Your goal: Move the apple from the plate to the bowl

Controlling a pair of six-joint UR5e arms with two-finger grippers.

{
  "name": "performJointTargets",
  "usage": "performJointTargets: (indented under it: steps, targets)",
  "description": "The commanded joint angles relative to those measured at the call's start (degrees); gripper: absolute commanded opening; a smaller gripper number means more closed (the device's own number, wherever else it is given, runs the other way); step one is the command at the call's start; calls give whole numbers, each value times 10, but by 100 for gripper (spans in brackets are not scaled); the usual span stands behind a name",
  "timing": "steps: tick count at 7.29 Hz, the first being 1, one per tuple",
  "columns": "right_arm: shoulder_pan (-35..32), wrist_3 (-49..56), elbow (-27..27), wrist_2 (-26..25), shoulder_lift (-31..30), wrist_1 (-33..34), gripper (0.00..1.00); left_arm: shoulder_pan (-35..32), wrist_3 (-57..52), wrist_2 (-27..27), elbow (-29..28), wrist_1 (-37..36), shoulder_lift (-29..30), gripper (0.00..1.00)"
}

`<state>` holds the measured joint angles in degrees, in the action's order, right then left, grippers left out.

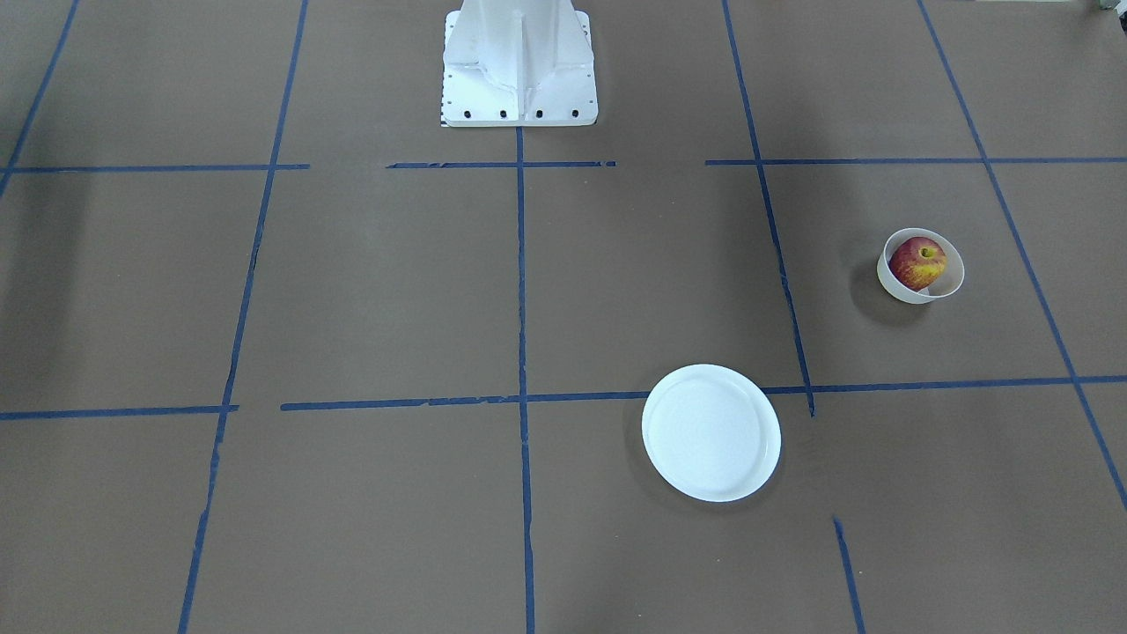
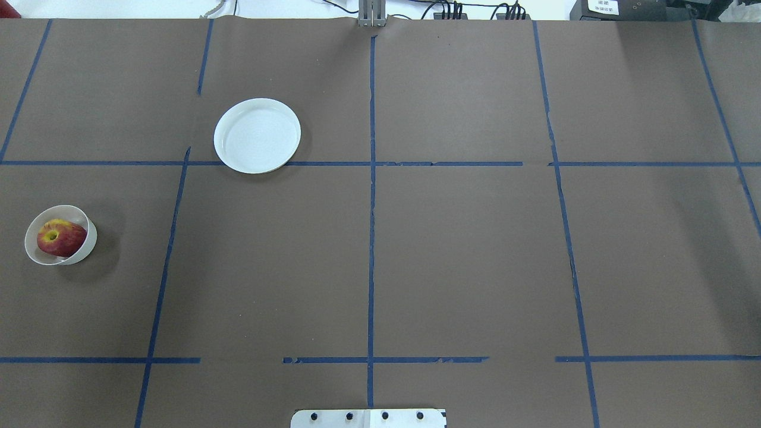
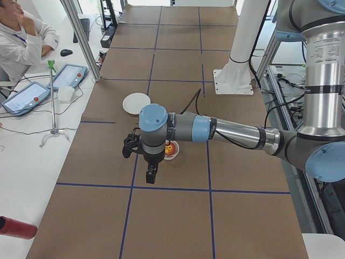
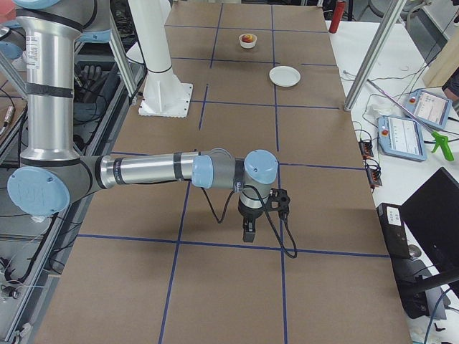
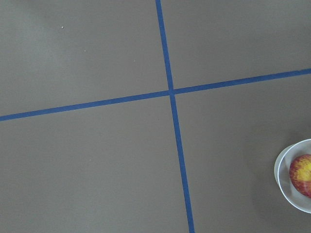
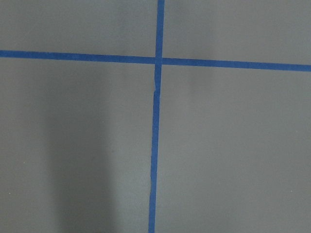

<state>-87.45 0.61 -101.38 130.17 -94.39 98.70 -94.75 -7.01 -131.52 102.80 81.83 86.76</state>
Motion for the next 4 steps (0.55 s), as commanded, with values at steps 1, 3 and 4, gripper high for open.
performJointTargets:
  steps: [1,3,4]
  targets:
    - [0,0,0,0,0,0,100,-42,-62,-26,-81,-1,22,99]
    - [0,1,0,0,0,0,100,-54,-73,-25,-101,-4,37,99]
    - [0,0,0,0,0,0,100,-54,-74,-25,-111,-4,38,99]
